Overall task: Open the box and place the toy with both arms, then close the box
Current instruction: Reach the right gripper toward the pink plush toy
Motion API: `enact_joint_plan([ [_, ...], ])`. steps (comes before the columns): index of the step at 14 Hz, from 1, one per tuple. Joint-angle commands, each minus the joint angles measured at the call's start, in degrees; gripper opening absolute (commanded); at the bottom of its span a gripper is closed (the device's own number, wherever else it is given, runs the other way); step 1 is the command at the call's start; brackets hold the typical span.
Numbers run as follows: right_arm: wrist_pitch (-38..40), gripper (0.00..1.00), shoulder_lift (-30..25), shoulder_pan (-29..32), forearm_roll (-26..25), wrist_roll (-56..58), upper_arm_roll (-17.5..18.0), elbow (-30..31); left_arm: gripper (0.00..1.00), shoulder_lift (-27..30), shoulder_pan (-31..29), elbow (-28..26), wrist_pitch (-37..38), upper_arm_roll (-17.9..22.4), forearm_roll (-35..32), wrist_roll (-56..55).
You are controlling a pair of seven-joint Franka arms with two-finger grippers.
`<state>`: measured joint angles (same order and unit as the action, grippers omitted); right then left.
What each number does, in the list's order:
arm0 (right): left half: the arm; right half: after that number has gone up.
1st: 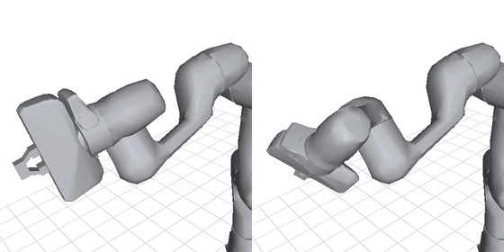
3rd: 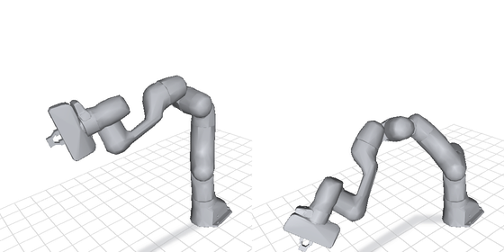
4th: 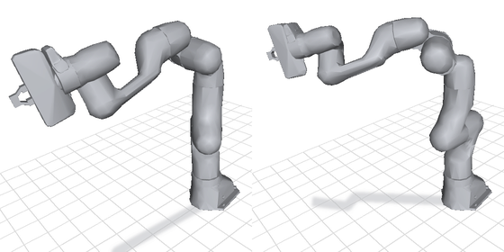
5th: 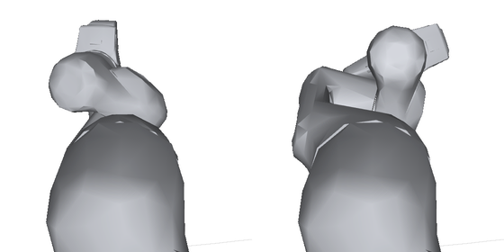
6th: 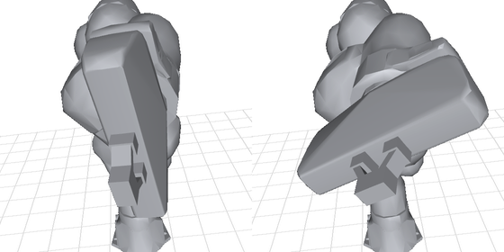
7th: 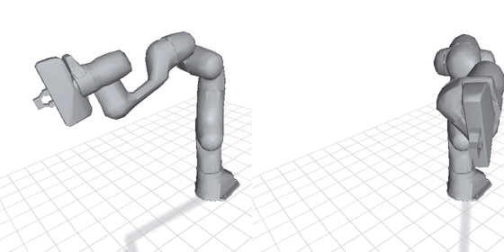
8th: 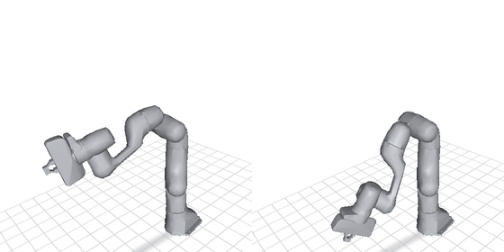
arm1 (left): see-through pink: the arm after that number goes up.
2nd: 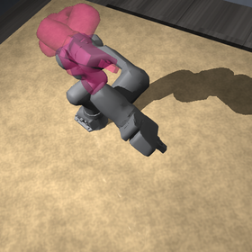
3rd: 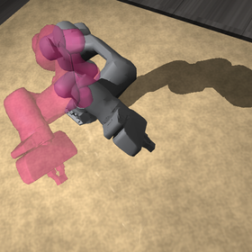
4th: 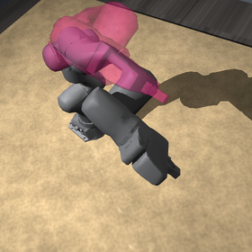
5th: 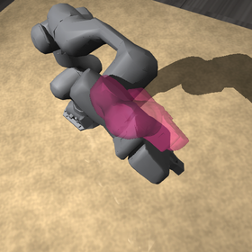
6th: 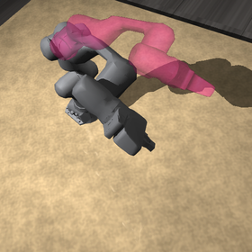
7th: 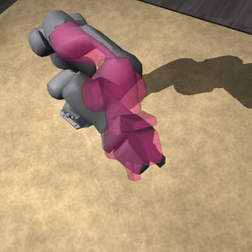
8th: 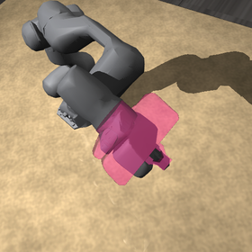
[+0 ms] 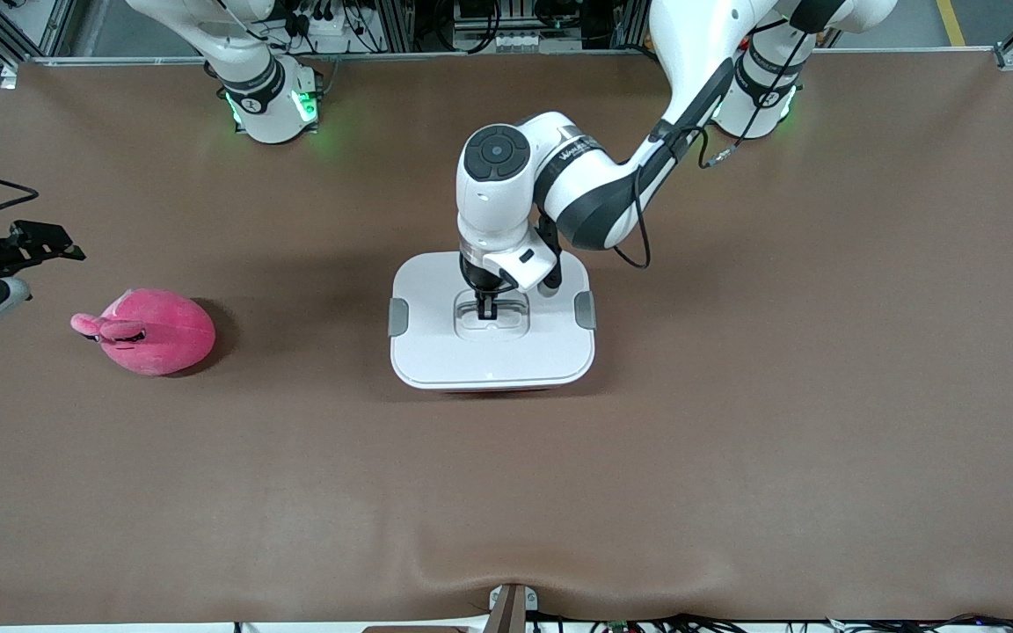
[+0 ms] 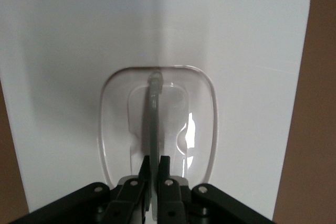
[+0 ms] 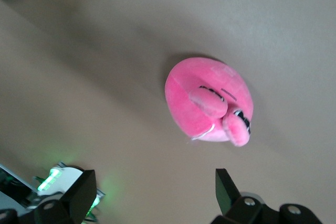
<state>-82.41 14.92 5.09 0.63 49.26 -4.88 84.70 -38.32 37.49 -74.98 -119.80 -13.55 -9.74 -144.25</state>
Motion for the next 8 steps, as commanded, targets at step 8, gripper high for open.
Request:
enact_joint_plan([
  [8, -6.3, 1.0, 5.6, 0.7, -3.5, 20.3, 0.6, 0.3, 0.0, 2.1, 0.0, -0.3, 0.0, 0.4, -1.3, 0.9],
])
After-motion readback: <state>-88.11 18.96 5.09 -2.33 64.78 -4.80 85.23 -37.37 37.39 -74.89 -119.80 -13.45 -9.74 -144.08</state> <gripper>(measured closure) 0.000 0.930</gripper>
